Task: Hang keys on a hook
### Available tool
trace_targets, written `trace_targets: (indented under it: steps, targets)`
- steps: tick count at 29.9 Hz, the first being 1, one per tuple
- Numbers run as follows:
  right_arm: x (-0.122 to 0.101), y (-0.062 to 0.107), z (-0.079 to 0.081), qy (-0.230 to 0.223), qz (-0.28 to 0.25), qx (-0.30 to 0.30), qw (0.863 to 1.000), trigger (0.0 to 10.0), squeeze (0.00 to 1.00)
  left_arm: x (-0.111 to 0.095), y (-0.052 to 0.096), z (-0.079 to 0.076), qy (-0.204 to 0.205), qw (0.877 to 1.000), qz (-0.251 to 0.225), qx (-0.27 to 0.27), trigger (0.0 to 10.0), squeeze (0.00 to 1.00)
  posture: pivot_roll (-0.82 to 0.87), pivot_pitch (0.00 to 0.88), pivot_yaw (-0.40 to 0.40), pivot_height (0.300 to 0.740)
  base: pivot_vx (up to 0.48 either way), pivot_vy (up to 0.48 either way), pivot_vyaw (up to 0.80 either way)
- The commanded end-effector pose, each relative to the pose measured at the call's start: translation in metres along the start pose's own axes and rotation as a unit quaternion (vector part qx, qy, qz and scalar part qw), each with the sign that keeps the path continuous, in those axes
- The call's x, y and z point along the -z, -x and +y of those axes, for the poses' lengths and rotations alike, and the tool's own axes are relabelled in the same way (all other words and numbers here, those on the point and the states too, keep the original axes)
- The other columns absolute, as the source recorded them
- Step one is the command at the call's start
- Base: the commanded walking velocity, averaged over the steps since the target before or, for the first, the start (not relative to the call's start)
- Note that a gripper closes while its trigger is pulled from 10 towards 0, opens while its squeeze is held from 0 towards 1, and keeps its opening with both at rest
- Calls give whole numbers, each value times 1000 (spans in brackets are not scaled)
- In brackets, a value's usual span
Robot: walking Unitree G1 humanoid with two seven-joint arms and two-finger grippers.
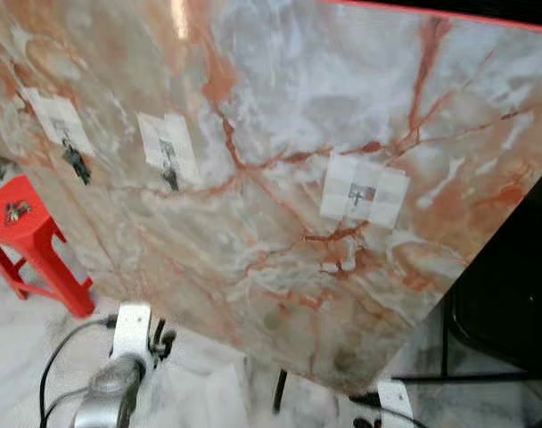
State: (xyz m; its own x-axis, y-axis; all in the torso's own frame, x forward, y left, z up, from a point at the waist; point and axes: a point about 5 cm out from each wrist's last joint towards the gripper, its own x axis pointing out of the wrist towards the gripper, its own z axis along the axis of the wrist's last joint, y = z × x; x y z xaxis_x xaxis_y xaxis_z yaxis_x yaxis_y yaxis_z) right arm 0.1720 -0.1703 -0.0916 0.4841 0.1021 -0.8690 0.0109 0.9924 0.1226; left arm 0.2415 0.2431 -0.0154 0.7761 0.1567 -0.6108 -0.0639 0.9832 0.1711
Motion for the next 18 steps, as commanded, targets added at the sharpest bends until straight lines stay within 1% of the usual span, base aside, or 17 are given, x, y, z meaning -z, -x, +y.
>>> trace_targets:
  steps: [1, 2, 3, 4, 6, 7, 8, 11, 12, 13, 18]
  targets:
    - [5, 1, -1, -2, 6, 4, 1000, 10000, 0, 25, 2, -2, -1, 999, 33, -4, 10000, 0, 74, 32, -45, 723, 0, 0, 0]
    - [5, 1, -1, -2, 6, 4, 1000, 10000, 0, 25, 2, -2, -1, 999, 33, -4, 10000, 0, 74, 32, -45, 723, 0, 0, 0]
    - [5, 1, -2, -1, 7, 5, 1000, 10000, 0, 41, 4, -4, 6, 998, 56, -10, 10000, 0, 79, 29, -45, 723, 0, 0, 0]
    - [5, 1, -2, -1, 7, 5, 1000, 10000, 0, 41, 4, -4, 6, 998, 56, -10, 10000, 0, 79, 29, -45, 723, 0, 0, 0]
    - [6, 1, -2, -1, 8, 6, 1000, 10000, 0, 58, 8, -5, -9, 996, 84, -19, 10000, 0, 77, 20, -43, 723, 0, 0, 0]
    - [6, 1, -2, 0, 8, 7, 1000, 10000, 0, 70, 11, -6, -9, 994, 101, -25, 10000, 0, 75, 15, -42, 723, 0, 0, 0]
    - [7, 1, -2, 0, 8, 7, 1000, 10000, 0, 77, 13, -7, -2, 993, 111, -25, 10000, 0, 73, 14, -42, 723, 0, 0, 0]
    - [7, 1, -2, -3, 7, 8, 1000, 10000, 0, 99, 22, -11, -1, 990, 142, -20, 10000, 0, 70, 9, -39, 723, 0, 0, 0]
    - [7, 1, -2, -3, 7, 8, 1000, 10000, 0, 99, 22, -11, -1, 990, 142, -20, 10000, 0, 70, 9, -39, 723, 0, 0, 0]
    - [7, 1, -2, -3, 8, 9, 1000, 10000, 0, 105, 24, -13, 7, 988, 150, -22, 10000, 0, 72, 8, -40, 723, 0, 0, 0]
    - [8, 1, -1, -6, 7, 9, 1000, 10000, 0, 115, 29, -13, 11, 985, 168, -25, 10000, 0, 70, 2, -37, 723, 0, 0, 0]
